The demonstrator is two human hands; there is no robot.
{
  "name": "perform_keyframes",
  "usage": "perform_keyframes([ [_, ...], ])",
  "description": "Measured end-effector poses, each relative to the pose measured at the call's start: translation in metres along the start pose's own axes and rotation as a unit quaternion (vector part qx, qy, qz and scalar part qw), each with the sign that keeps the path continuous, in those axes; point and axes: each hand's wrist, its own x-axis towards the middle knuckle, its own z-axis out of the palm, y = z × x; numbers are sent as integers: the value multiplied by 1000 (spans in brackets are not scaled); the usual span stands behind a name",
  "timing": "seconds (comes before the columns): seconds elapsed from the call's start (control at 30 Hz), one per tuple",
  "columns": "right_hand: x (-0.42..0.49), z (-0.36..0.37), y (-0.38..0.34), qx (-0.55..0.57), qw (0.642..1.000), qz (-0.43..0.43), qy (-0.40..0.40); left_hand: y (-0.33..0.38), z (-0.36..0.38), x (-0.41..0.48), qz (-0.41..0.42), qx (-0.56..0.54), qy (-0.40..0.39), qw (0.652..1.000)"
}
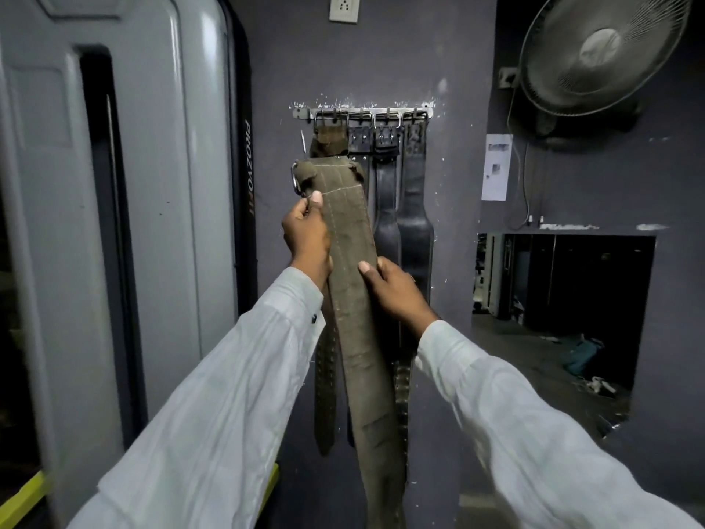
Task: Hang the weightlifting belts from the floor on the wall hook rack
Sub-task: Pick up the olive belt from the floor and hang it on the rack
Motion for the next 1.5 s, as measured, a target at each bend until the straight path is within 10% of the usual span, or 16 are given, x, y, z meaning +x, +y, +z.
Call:
perform_keyframes([
  [0.2,-16,3,3,1,995,1,101,8,21,0,15,0,8,1000],
  [1.0,-73,15,66,105,992,16,-65,14,17,-8,9,15,-1,1000],
  [1.17,-87,37,81,54,997,47,6,14,14,-12,1,11,-13,1000],
  [1.5,-5,-32,-14,389,921,26,16,10,23,-48,-73,7,-161,984],
])
